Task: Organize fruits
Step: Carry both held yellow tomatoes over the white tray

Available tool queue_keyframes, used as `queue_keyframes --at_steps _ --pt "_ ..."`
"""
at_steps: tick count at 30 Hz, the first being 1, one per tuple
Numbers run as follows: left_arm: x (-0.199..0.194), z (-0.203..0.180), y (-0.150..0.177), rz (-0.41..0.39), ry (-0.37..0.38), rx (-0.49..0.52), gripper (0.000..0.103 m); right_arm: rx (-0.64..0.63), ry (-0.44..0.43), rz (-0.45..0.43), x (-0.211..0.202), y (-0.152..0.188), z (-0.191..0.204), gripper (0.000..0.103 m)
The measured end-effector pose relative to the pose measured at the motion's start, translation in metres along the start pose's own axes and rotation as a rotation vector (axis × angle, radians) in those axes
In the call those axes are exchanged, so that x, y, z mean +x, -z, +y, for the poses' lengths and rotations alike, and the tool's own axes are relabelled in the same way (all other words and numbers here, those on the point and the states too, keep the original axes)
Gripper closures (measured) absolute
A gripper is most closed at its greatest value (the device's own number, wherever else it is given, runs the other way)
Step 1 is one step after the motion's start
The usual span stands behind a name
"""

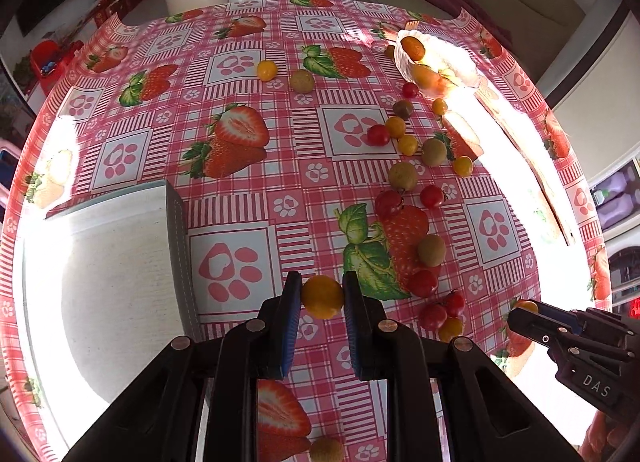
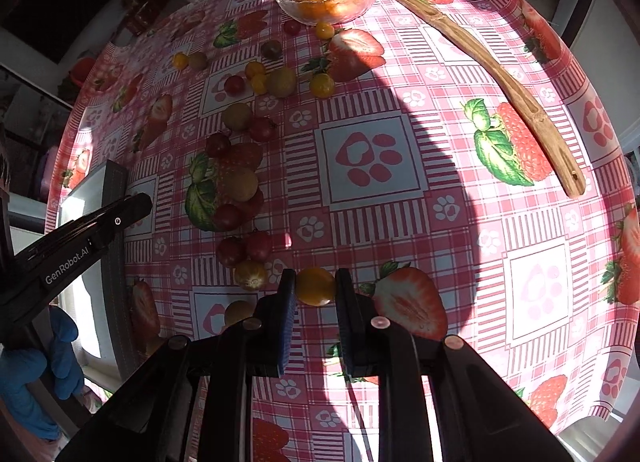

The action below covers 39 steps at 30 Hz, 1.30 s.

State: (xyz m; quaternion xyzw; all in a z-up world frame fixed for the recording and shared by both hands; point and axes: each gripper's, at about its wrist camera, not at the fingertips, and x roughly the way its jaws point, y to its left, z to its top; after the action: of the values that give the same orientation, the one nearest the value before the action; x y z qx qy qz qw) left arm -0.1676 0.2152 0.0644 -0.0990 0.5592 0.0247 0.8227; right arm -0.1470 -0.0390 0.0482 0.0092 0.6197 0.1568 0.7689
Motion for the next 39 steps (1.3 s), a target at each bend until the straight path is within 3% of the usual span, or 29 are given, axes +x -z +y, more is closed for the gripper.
queue_keyframes --at_steps 10,23,30,39 --pt "-0.026 0.076 0.025 -0.020 -0.088 -0.109 0.081 -0.142 -0.062 0.017 0.003 -0.013 0.078 0.081" --pt "-0.026 0.179 0.072 0.019 -0.235 -0.251 0.081 -0.339 -0.179 0.094 0.045 -0.024 0.222 0.081" --pt "-0.018 0.200 0.089 0.042 -0.254 -0.285 0.081 -0.434 -0.140 0.133 0.079 -0.025 0.273 0.081" --pt "-0.013 0.199 0.093 0.044 -0.253 -0.280 0.081 -0.506 -0.069 0.157 0.107 -0.022 0.294 0.081"
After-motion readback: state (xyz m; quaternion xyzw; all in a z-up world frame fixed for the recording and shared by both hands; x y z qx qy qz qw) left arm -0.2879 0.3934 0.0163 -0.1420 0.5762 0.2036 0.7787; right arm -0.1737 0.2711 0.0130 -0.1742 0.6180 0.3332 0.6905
